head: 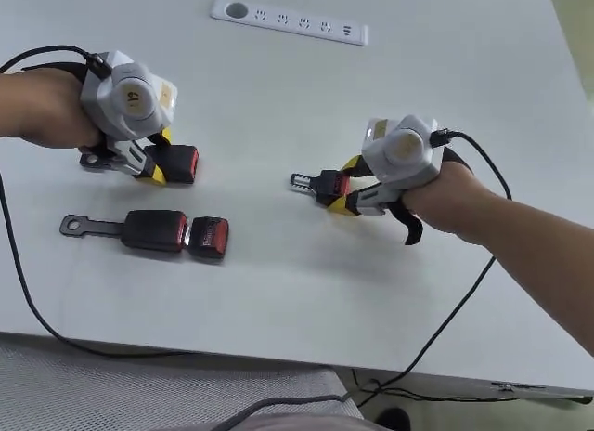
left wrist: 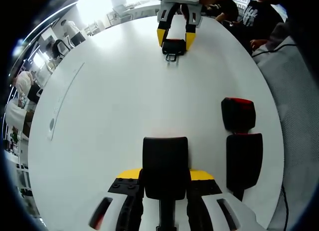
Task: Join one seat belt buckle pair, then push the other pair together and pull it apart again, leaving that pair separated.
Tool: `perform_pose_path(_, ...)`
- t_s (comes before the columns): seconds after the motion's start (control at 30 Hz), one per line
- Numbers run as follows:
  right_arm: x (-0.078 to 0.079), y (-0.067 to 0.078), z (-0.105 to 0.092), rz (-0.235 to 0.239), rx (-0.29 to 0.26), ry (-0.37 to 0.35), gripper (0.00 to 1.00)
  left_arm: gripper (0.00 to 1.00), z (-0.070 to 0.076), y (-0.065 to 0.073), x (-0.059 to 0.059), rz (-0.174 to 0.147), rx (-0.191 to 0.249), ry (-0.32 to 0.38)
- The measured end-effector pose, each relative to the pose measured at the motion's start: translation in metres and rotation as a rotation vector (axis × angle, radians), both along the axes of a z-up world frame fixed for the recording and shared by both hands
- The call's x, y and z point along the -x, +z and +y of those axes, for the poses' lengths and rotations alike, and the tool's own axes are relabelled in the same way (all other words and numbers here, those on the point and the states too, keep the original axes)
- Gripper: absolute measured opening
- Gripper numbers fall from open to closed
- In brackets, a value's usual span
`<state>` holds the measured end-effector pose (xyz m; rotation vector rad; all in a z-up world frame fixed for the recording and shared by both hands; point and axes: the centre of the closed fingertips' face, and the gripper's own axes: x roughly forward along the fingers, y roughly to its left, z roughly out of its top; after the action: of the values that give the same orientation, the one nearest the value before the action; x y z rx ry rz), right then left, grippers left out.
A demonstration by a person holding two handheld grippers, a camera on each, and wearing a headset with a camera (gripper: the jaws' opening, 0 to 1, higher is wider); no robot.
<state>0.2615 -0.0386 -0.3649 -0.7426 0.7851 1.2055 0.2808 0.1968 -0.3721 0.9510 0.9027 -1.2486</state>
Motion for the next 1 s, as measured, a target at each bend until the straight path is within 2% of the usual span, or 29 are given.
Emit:
perform_pose_path(0.2, -0.002, 0.0, -0.003, 0.001, 0.021, -0.034, 0.39, 0.33, 0.0, 0.001, 0.001, -0.006, -0.006, 0.003)
perform_pose_path(0.3, 0.0, 0.0, -0.002, -0.011, 0.028, -0.038, 0.39, 0.33, 0.0, 0.001, 0.001, -0.007, -0.005, 0.015)
perform_pose_path(0.33, 0.0, 0.001, -0.002, -0.034, 0.035, -0.025, 0.41, 0.33, 0.0, 0.002, 0.001, -0.007, -0.003, 0.023)
perform_pose_path(0.47, 0.005, 0.003, -0.008, -0.055, 0.062, -0.033, 0.48, 0.34, 0.002, 0.004, 0.001, -0.045, 0.016, 0.032)
perform_pose_path(0.53, 0.008, 0.006, -0.012, -0.056, 0.056, -0.052, 0.49, 0.36, 0.008, 0.005, 0.002, -0.061, 0.022, 0.055)
perform_pose_path(0.67, 0.015, 0.017, -0.014, -0.072, 0.018, -0.098, 0.54, 0.45, 0.03, 0.01, 0.006, -0.093, 0.0, 0.075)
perform_pose_path(0.73, 0.015, 0.019, -0.014, -0.079, -0.006, -0.117, 0.55, 0.45, 0.039, 0.019, 0.005, -0.123, 0.031, 0.125)
perform_pose_path(0.83, 0.019, 0.028, -0.008, -0.076, -0.077, -0.166, 0.56, 0.45, 0.044, 0.039, 0.013, -0.14, 0.115, 0.222)
perform_pose_path(0.93, 0.025, 0.034, -0.005, -0.09, -0.098, -0.189, 0.59, 0.46, 0.05, 0.05, 0.028, -0.155, 0.149, 0.278)
perform_pose_path(0.97, 0.028, 0.036, -0.003, -0.095, -0.106, -0.192, 0.61, 0.47, 0.052, 0.053, 0.039, -0.159, 0.147, 0.273)
perform_pose_path(1.0, 0.03, 0.038, -0.001, -0.099, -0.114, -0.195, 0.63, 0.48, 0.053, 0.054, 0.041, -0.161, 0.147, 0.274)
